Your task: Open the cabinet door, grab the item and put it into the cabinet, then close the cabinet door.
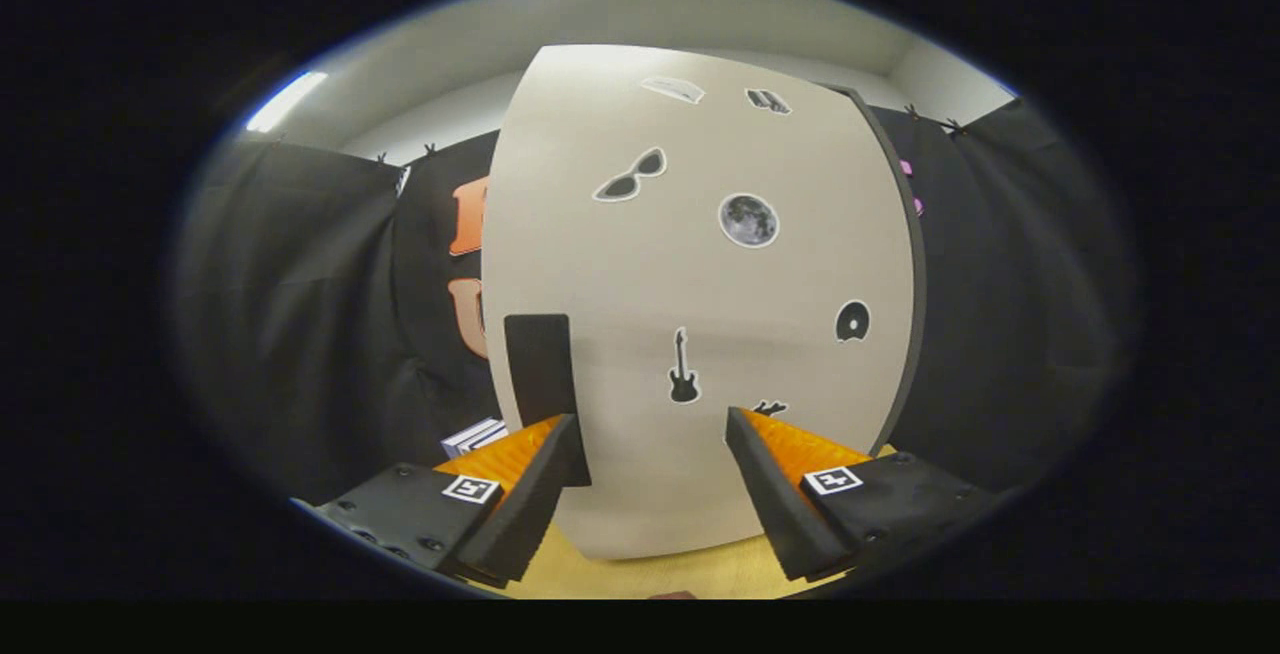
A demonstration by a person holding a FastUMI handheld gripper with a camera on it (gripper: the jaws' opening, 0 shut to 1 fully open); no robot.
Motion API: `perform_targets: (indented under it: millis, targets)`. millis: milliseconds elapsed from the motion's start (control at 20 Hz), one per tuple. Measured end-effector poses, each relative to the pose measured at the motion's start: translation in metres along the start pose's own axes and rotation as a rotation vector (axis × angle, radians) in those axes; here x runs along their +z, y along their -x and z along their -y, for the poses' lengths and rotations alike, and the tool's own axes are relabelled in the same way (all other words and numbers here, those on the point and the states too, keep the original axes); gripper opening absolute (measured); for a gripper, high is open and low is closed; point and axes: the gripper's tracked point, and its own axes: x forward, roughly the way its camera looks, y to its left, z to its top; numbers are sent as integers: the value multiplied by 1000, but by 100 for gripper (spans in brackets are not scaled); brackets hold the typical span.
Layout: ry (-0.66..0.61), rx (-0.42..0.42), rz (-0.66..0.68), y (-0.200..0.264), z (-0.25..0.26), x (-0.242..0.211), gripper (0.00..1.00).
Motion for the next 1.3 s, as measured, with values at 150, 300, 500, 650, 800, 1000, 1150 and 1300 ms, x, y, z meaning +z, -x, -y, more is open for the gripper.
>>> perform_targets:
  millis: [150, 300, 500, 650, 800, 1000, 1150, 1300]
  targets:
    - [18, -21, -3, -28, -10, 3, 95]
    - [3, -41, -7, -57, -15, 5, 94]
    - [-21, -53, -5, -89, -18, 5, 94]
    - [-11, -74, 1, -96, -18, 6, 94]
    - [7, -94, 8, -101, -17, 7, 94]
    - [9, -103, 15, -108, -15, 7, 94]
    - [2, -102, 11, -108, -15, 6, 93]
    - [-20, -84, 12, -97, -17, 6, 93]
